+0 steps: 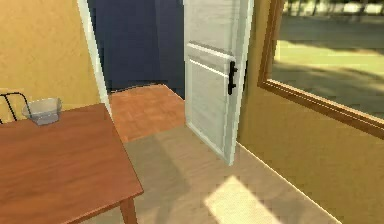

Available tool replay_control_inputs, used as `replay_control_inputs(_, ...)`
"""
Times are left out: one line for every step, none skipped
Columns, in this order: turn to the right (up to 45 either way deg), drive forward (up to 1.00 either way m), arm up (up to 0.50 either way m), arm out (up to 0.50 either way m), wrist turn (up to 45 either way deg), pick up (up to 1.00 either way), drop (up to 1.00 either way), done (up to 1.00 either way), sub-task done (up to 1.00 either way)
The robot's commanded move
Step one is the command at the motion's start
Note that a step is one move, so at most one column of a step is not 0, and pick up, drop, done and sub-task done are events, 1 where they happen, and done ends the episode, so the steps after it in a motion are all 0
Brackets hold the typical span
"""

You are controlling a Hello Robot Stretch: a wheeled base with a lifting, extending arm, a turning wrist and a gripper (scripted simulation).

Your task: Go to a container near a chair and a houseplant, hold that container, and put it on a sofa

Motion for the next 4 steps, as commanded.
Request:
replay_control_inputs(27.0,0.00,0.00,0.00,0.0,0.00,0.00,0.00,0.00)
replay_control_inputs(0.0,0.45,0.00,0.00,0.0,0.00,0.00,0.00,0.00)
replay_control_inputs(-24.0,0.00,0.00,0.00,0.0,0.00,0.00,0.00,0.00)
replay_control_inputs(0.0,0.55,0.00,0.00,0.0,0.00,0.00,0.00,0.00)
